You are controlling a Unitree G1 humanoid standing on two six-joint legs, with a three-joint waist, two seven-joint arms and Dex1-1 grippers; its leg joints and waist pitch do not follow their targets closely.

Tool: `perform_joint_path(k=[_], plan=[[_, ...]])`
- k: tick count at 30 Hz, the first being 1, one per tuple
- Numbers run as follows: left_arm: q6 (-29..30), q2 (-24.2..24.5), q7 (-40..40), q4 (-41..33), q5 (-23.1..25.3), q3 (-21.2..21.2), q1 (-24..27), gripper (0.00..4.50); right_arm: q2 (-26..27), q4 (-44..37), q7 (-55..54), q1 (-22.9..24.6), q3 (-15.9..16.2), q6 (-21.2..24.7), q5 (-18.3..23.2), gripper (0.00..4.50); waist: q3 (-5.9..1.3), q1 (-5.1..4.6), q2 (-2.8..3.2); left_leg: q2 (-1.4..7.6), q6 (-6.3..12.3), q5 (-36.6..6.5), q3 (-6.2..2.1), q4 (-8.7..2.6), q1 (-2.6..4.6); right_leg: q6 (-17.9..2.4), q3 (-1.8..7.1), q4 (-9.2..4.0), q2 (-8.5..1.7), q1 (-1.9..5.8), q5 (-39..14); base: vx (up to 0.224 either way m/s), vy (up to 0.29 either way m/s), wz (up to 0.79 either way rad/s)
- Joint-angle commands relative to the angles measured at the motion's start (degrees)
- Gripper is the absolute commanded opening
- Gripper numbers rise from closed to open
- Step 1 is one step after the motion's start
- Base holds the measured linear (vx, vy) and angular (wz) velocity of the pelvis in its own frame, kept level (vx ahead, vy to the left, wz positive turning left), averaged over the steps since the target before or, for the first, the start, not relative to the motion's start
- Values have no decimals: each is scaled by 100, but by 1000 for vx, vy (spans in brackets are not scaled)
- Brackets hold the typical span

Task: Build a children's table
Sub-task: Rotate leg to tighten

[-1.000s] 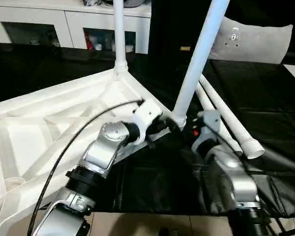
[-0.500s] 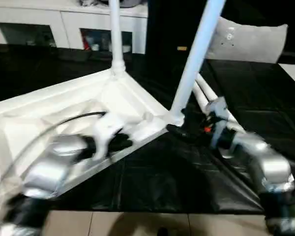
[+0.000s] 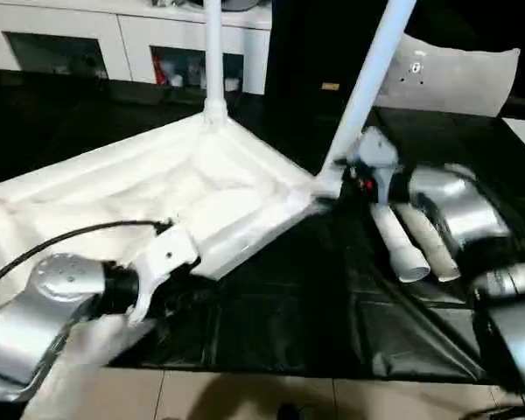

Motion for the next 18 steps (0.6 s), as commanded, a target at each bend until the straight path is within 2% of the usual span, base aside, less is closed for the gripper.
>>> perform_joint_path(k=[1, 2, 5, 7, 9, 11, 13, 14, 16, 18], plan=[[58, 66, -19, -122, 42, -112, -2, 88, -14, 210, -689, -183, -180, -294, -180, 450, -337, -9, 72, -110, 72, -1212, 185, -395, -62, -1167, 130, -272, -125, 387, -2168, 0, 0, 0], [68, 136, 36, -110, 118, -191, 29, 88, 65, 285, -798, -202, -166, -492, -208, 450, -346, -4, 69, -110, 71, -1241, 188, -387, -60, -1114, 131, -268, -122, 385, -2127, 0, 0, 0], [37, 218, 105, -85, 227, -283, 53, 88, 199, 280, -721, -161, -245, -604, -91, 450, -346, -14, 67, -119, 155, -1257, 192, -379, -73, -1083, 142, -251, -111, 393, -2007, 0, 0, 0], [124, 144, 380, -22, 307, -244, -12, 88, 456, 177, -429, -2, -397, -714, 157, 450, -364, -21, 46, -118, 183, -1152, 187, -376, -94, -1116, 147, -223, -116, 419, -1904, 0, 0, 0], [293, 39, 692, 31, 361, -166, -116, 88, 719, 28, -209, 231, -509, -810, 424, 450, -366, -16, 68, -102, 225, -1092, 190, -376, -93, -1159, 153, -215, -119, 427, -1741, 0, 0, 0], [356, 65, 716, 20, 360, -203, -122, 88, 804, -244, -65, 462, -468, -691, 565, 450, -372, -10, 89, -104, 237, -1019, 186, -380, -92, -1212, 147, -209, -115, 439, -1673, 0, 0, 0], [381, 69, 749, 37, 383, -258, -135, 88, 841, -452, -62, 635, -415, -669, 596, 450, -382, -6, 79, -100, 215, -956, 185, -378, -82, -1244, 150, -196, -114, 439, -1621, 0, 0, 0], [439, 1, 866, 98, 440, -311, -172, 88, 866, -716, -93, 844, -367, -626, 615, 450, -377, -1, 105, -101, 197, -966, 184, -383, -80, -1265, 149, -203, -112, 440, -1625, 0, 0, 0], [507, -167, 1120, 256, 577, -373, -282, 88, 875, -1045, -146, 1117, -319, -567, 593, 450, -366, 10, 100, -103, 172, -1006, 189, -387, -68, -1181, 150, -228, -98, 439, -1706, 0, 0, 0], [638, -625, 1673, 680, 779, -364, -591, 88, 854, -1553, -317, 1551, -323, -403, 542, 450, -349, 39, 109, -112, 127, -1227, 202, -378, -37, -1046, 148, -280, -85, 397, -2027, 0, 0, 0]])
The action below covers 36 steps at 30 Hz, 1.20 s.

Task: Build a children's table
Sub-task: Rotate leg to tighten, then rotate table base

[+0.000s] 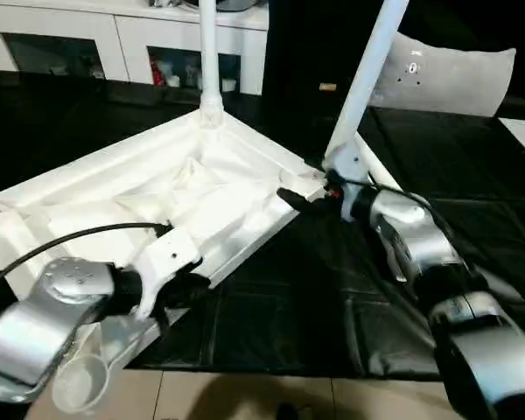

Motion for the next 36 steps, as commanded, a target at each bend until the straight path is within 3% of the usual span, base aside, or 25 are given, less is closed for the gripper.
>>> perform_joint_path(k=[1, 2, 3, 6, 7, 8, 10, 11, 13, 14, 16, 18, 19, 20, 21, 22, 23, 24, 26, 28, 31, 33, 35, 36], plan=[[125, -126, 524, 369, 341, 36, -189, 88, -58, -293, -104, 173, 35, 154, 1, 450, -347, -3, 120, -144, 128, -1279, 196, -408, -61, -971, 148, -354, -94, 406, -2108, 0, 0, 0], [166, -298, 755, 572, 403, 47, -324, 88, -62, -489, -160, 320, -20, 246, -16, 450, -340, 3, 101, -152, 111, -1447, 185, -411, -77, -839, 129, -387, -95, 409, -2428, 0, 0, 0], [191, -442, 975, 772, 459, 50, -452, 88, -71, -712, -216, 468, -65, 347, -29, 450, -344, 12, 96, -169, 103, -1606, 185, -394, -49, -664, 109, -437, -88, 379, -2770, 0, 0, 0], [248, -669, 1292, 1124, 538, 88, -673, 88, -109, -1076, -266, 693, -64, 509, -53, 450, -337, 5, 70, -217, 135, -1716, 174, -366, -50, -242, 44, -566, -69, 348, -3439, 0, 0, 0], [251, -742, 1381, 1238, 555, 102, -744, 88, -126, -1199, -274, 766, -56, 559, -62, 450, -353, 8, 101, -220, 123, -1722, 160, -356, -45, -204, 29, -556, -80, 351, -3502, 0, 0, 0], [211, -914, 1606, 1566, 654, 103, -932, 88, -140, -1548, -342, 950, -83, 798, -6, 450, -348, -15, 77, -240, 141, -1672, 156, -357, -86, -88, 1, -602, -65, 377, -3587, 0, 0, 0], [149, -1032, 1740, 1807, 705, 111, -1053, 88, -149, -1783, -363, 1064, -104, 962, 51, 450, -357, -12, 74, -246, 178, -1695, 151, -341, -61, 16, -26, -644, -57, 330, -3678, 0, 0, 0], [78, -1110, 1823, 1977, 728, 117, -1133, 88, -152, -1932, -352, 1131, -117, 1081, 102, 450, -355, -32, 50, -257, 184, -1742, 139, -336, -81, 86, -66, -662, -55, 347, -3796, 0, 0, 0], [-202, -1349, 2095, 2522, 761, 177, -1367, 88, -172, -2342, -322, 1335, -138, 1387, 218, 450, -340, -60, 63, -280, 235, -1785, 138, -337, -81, 173, -117, -753, -20, 345, -3848, 0, 0, 0], [-348, -1440, 2197, 2755, 770, 200, -1459, 88, -180, -2488, -314, 1418, -138, 1483, 247, 450, -375, -42, 80, -270, 267, -1739, 135, -335, -61, 163, -133, -764, -38, 355, -3713, 0, 0, 0], [-730, -1579, 2336, 3225, 813, 179, -1628, 88, -186, -2759, -324, 1598, -108, 1630, 260, 450, -364, -58, 91, -243, 327, -1768, 115, -375, -85, 87, -160, -778, -52, 378, -3541, 0, 0, 0], [-965, -1630, 2388, 3448, 870, 126, -1721, 88, -193, -2960, -348, 1727, -73, 1746, 255, 450, -336, -91, 158, -153, 352, -2017, 57, -464, -70, -59, -238, -804, -100, 428, -3332, 0, 0, 0], [-1042, -1651, 2406, 3523, 895, 114, -1757, 88, -199, -3069, -363, 1783, -59, 1825, 251, 450, -323, -100, 187, -122, 345, -2189, 41, -479, -25, -110, -266, -823, -118, 417, -3328, 0, 0, 0], [-1122, -1727, 2378, 3465, 794, 223, -1789, 88, -198, -3277, -396, 1901, -44, 1973, 271, 450, -297, -124, 221, -127, 329, -2389, 29, -481, 5, -118, -313, -884, -130, 442, -3361, 0, 0, 0], [-1166, -1762, 2346, 3357, 705, 315, -1784, 88, -190, -3427, -435, 1984, -41, 2090, 298, 450, -301, -142, 198, -112, 333, -2479, 12, -492, 15, -110, -358, -910, -160, 491, -3376, 0, 0, 0], [-1216, -1776, 2306, 3202, 605, 427, -1748, 88, -166, -3562, -480, 2063, -41, 2200, 335, 450, -290, -133, 237, -94, 333, -2506, -1, -505, 33, -140, -379, -916, -182, 512, -3323, 0, 0, 0], [-1226, -1775, 2262, 3109, 517, 511, -1713, 88, -142, -3675, -520, 2120, -41, 2311, 370, 450, -279, -138, 230, -81, 340, -2554, -8, -516, 49, -174, -400, -924, -184, 512, -3260, 0, 0, 0], [-1214, -1752, 2234, 2990, 445, 594, -1665, 88, -108, -3789, -562, 2176, -35, 2438, 409, 450, -250, -139, 291, -56, 322, -2657, -36, -551, 50, -233, -435, -918, -233, 562, -3157, 0, 0, 0], [-1166, -1710, 2214, 2839, 346, 708, -1595, 106, -63, -3942, -614, 2254, -18, 2611, 442, 450, -238, -172, 267, -62, 323, -2704, -31, -538, 75, -251, -480, -925, -270, 556, -3160, 0, 0, 0], [-988, -1588, 2152, 2520, 256, 818, -1462, 123, -13, -4094, -646, 2355, 38, 2742, 447, 450, -217, -189, 290, -67, 287, -2679, -35, -541, 68, -254, -471, -926, -296, 542, -3204, 0, 0, 0], [-643, -1219, 2062, 1866, 288, 989, -1164, 149, 104, -4363, -698, 2544, 164, 2946, 448, 450, -208, -202, 297, -72, 248, -2414, -24, -555, 38, -411, -380, -845, -318, 529, -3031, 0, 0, 0], [-346, -839, 1950, 1449, 349, 1055, -952, 162, 139, -4509, -697, 2619, 271, 3064, 465, 450, -193, -212, 293, -67, 213, -2210, -36, -585, -37, -513, -319, -750, -306, 551, -2838, 0, 0, 0], [-233, -664, 1874, 1286, 365, 1063, -861, 180, 146, -4553, -685, 2639, 312, 3111, 474, 450, -202, -195, 286, -83, 224, -1988, 7, -559, -14, -629, -245, -701, -288, 491, -2665, 29, -16, 2], [0, -400, 1647, 989, 227, 1109, -686, 180, 159, -4601, -655, 2653, 367, 3189, 509, 450, -201, -169, 254, -103, 240, -1804, 42, -531, 2, -694, -211, -681, -284, 465, -2582, 67, -40, 12]])
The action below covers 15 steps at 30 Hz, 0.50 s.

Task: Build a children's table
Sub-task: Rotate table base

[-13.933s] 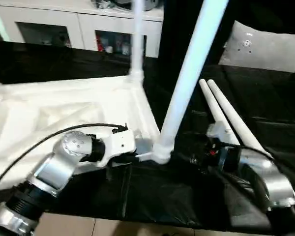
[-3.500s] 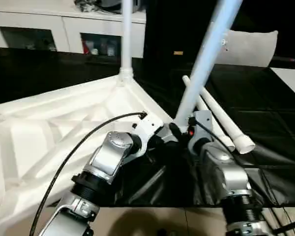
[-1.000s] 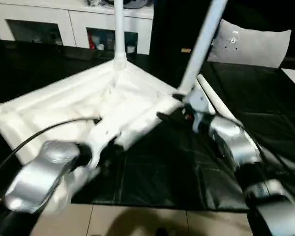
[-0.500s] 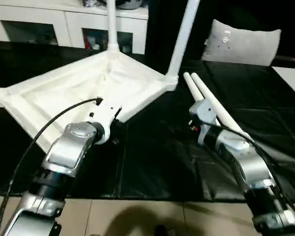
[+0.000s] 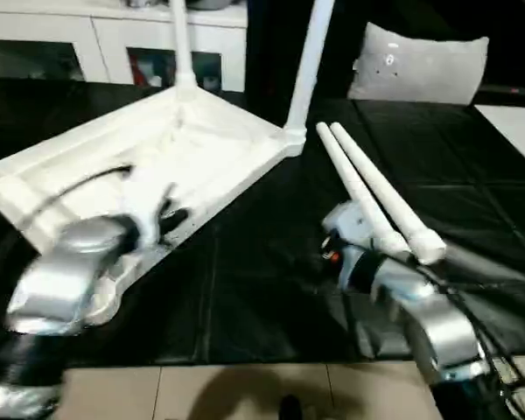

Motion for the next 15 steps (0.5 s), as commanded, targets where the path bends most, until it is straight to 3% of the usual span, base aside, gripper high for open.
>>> perform_joint_path(k=[1, 4, 5, 6, 9, 11, 15], plan=[[252, 137, -234, -343, -121, 44, 111, 202, -15, -194, 9, -19, 36, 114, 66, 450, -318, 47, 89, -143, 237, -1717, 186, -478, -16, -691, 246, -311, -182, 295, -2560, 67, -40, 12], [672, 717, -519, -773, -295, 202, 421, 212, -31, -294, 86, -11, 162, 225, 69, 450, -375, 80, 74, -150, 260, -948, 211, -440, -97, -888, 352, -129, -126, 322, -1815, 79, -38, 7], [785, 1068, -519, -809, -147, 300, 537, 217, -35, -333, 91, -9, 196, 267, 54, 450, -381, 99, 88, -157, 283, -788, 220, -420, -87, -950, 367, -96, -110, 305, -1632, 83, -41, 3], [823, 1314, -494, -793, -13, 361, 612, 231, -36, -363, 91, -3, 208, 301, 53, 450, -394, 126, 100, -178, 340, -336, 229, -397, -119, -1091, 386, -5, -85, 349, -1142, 74, -38, -1], [807, 1906, -519, -634, 318, 339, 778, 254, -54, -380, 109, 7, 255, 332, 29, 450, -415, 137, 116, -199, 378, 205, 229, -368, -98, -1225, 388, 59, -52, 379, -517, 43, -23, -1], [823, 2116, -516, -618, 453, 251, 844, 254, -71, -386, 116, 17, 285, 339, 10, 450, -399, 139, 121, -190, 361, 159, 240, -377, -75, -1269, 393, 55, -52, 368, -552, 0, 0, 0], [828, 2339, -336, -527, 662, 42, 954, 254, -84, -397, 91, 28, 312, 382, 2, 450, -333, 149, 127, -161, 168, -641, 250, -426, -55, -1103, 408, -20, -77, 332, -1407, 0, 0, 0]])
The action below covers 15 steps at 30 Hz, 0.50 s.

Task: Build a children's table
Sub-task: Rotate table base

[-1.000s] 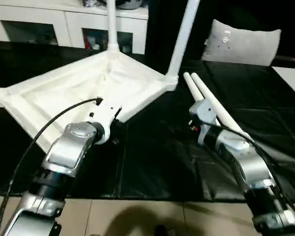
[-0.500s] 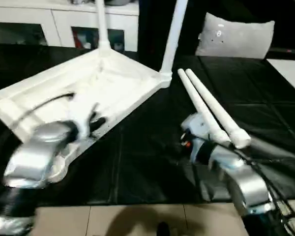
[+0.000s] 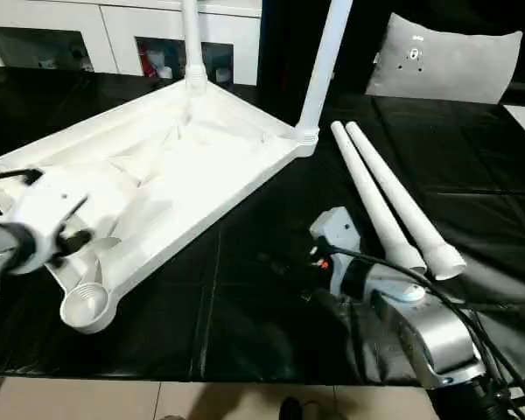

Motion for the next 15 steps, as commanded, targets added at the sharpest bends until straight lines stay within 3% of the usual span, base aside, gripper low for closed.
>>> perform_joint_path(k=[1, 5, 9, 15], plan=[[71, 122, 127, 26, 114, -171, 53, 254, -51, -105, -4, 22, 1, 100, -17, 450, -319, 13, 156, -177, 219, -761, 229, -399, -41, -961, 274, -292, -145, 475, -1571, 0, 0, 0], [45, 150, 99, 188, 183, -334, 128, 254, -49, -189, 55, 43, 16, 170, 80, 450, -300, 28, 152, -201, 181, -1049, 218, -397, -49, -781, 297, -346, -133, 444, -2068, 0, 0, 0], [-40, 172, -122, 352, 206, -595, 234, 254, -261, -601, 736, 190, 168, 386, 586, 450, -294, 31, 130, -208, 226, -1301, 185, -408, -57, -541, 304, -391, -127, 441, -2547, 0, 0, 0], [16, 148, -826, -149, -425, -813, 334, 254, -619, -966, 1326, 296, 214, 1019, 1114, 450, -282, 15, 120, -218, 272, -1512, 171, -403, -17, -491, 300, -440, -129, 421, -2888, 0, 0, 0]])
